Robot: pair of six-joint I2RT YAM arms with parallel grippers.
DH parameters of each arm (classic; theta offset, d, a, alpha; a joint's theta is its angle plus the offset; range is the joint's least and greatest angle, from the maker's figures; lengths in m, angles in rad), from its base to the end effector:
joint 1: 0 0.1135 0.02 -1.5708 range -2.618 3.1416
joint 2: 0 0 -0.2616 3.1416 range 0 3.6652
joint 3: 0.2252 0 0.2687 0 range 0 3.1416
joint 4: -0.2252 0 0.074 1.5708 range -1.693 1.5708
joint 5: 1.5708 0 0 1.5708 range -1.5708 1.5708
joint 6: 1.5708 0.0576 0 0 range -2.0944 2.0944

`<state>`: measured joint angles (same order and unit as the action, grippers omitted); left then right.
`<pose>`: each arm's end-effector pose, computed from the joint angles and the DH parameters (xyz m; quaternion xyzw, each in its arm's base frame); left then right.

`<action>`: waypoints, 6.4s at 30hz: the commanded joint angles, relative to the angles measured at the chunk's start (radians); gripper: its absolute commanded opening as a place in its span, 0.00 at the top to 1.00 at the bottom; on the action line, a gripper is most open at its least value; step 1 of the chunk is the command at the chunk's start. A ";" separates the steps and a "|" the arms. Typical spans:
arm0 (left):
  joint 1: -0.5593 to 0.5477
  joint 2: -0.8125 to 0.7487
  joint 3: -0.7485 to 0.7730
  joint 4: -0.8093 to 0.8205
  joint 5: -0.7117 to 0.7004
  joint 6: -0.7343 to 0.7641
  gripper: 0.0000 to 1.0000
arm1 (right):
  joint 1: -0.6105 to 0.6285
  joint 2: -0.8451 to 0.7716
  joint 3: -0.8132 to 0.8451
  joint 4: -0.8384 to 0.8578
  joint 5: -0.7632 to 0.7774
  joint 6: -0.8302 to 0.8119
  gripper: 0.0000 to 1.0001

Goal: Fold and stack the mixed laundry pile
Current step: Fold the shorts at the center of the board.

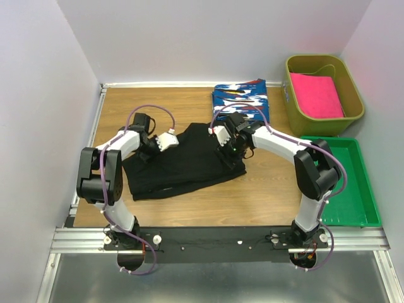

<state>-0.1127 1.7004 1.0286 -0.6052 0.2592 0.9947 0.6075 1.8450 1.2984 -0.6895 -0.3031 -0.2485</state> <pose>0.3299 -0.0522 0.1327 0.5319 0.8244 -0.0537 0.1858 0.3089 0.2357 0.1586 -0.4274 0.8764 0.1759 0.1354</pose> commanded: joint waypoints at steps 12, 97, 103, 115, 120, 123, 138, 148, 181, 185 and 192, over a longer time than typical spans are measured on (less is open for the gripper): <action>0.386 0.105 -0.050 -0.013 -0.051 -0.280 1.00 | -0.006 0.083 0.277 0.039 0.114 0.003 0.32; -0.468 -0.622 -0.151 -0.288 -0.028 0.064 0.18 | 0.140 0.657 0.524 0.070 -0.314 0.163 0.54; -0.801 -0.579 -0.321 -0.091 -0.317 -0.272 0.18 | 0.123 0.672 0.529 0.064 -0.341 0.153 0.54; -0.986 -0.433 -0.446 0.096 -0.564 -0.467 0.17 | 0.118 0.688 0.498 0.051 -0.404 0.121 0.56; -0.989 -0.337 -0.466 0.150 -0.620 -0.508 0.17 | 0.118 0.683 0.483 0.054 -0.407 0.107 0.57; -0.987 -0.301 -0.469 0.174 -0.632 -0.510 0.24 | 0.118 0.692 0.499 0.036 -0.410 0.095 0.57; -0.987 -0.501 -0.184 -0.158 -0.385 -0.467 1.00 | 0.204 0.530 0.262 0.150 -0.398 0.103 0.59; -0.987 -0.542 -0.006 -0.482 0.056 -0.354 1.00 | 0.121 0.401 0.418 -0.019 -0.338 -0.011 0.42; -0.590 -0.119 0.459 -0.516 -0.058 0.400 1.00 | 0.077 0.658 0.636 0.036 -0.376 0.031 0.55; -0.553 -0.042 0.498 -0.504 -0.049 0.452 1.00 | 0.077 0.652 0.633 0.045 -0.398 0.038 0.55; -0.509 0.054 0.527 -0.453 -0.078 0.502 0.95 | 0.077 0.643 0.648 0.061 -0.383 0.052 0.48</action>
<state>-0.6487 1.7222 1.5242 -1.0950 0.2157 1.4235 0.6704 2.4458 1.9839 -0.5404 -0.7414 -0.2085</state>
